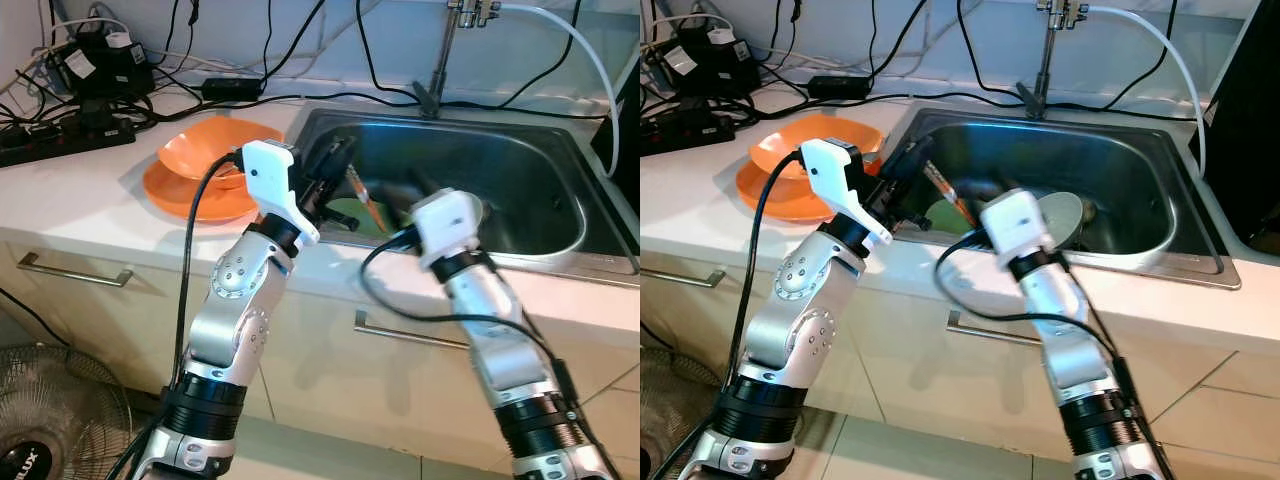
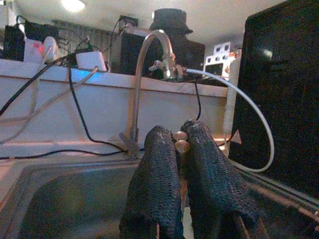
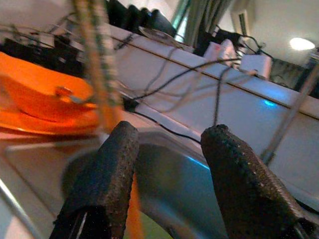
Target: Kitchen organization
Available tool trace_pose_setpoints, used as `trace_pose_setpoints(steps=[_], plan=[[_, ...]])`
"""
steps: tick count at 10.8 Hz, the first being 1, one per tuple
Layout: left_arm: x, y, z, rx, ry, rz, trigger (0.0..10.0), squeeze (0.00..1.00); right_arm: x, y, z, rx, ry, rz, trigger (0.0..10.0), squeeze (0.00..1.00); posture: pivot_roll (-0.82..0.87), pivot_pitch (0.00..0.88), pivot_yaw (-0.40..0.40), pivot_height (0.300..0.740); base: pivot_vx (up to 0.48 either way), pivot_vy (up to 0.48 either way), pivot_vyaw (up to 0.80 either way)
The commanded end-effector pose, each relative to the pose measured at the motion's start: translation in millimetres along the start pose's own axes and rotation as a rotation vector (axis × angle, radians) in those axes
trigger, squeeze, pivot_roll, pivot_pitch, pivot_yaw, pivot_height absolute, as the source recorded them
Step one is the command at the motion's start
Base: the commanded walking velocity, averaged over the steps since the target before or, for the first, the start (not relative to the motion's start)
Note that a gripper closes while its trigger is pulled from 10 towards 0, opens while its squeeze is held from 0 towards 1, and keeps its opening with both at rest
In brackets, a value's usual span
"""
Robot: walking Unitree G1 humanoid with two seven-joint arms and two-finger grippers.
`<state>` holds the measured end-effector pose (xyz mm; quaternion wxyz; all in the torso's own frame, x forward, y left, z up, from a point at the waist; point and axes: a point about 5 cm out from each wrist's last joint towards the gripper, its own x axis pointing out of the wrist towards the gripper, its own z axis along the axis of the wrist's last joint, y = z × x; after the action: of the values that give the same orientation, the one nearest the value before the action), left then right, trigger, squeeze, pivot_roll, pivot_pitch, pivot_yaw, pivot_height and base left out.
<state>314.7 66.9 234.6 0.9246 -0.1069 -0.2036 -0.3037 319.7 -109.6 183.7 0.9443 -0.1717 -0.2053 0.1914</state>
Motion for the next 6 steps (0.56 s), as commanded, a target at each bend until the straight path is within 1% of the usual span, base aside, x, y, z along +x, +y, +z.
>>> trace_pose_setpoints(steps=[1,2,3,5,6], plan=[[2.3,-5.3,7.3,-0.005,-0.027,-0.038,10.0,0.0,1.1,3.6,4.3,0.005,-0.016,0.025,10.0,1.0,0.12,0.0,0.031,0.74,0.0,0.0,0.0],[3.5,-8.1,9.5,-0.024,-0.037,-0.06,10.0,0.0,1.7,4.2,4.6,0.003,-0.015,0.024,10.0,1.0,0.12,0.0,0.031,0.74,0.0,0.0,0.0],[3.5,-10.8,10.4,-0.052,-0.043,-0.076,10.0,0.0,2.4,4.1,4.9,-0.002,-0.015,0.023,10.0,0.0,0.12,0.0,0.031,0.74,0.0,0.0,0.0],[3.6,-13.3,11.4,-0.062,-0.046,-0.098,10.0,0.0,3.8,3.9,5.7,0.0,-0.017,0.02,10.0,0.0,0.12,0.0,0.031,0.74,0.0,0.0,0.0],[3.3,-13.3,10.7,-0.045,-0.046,-0.101,10.0,0.0,3.9,7.2,7.0,0.019,-0.022,0.039,10.0,0.0,0.12,0.0,0.032,0.74,0.0,0.0,0.0]])
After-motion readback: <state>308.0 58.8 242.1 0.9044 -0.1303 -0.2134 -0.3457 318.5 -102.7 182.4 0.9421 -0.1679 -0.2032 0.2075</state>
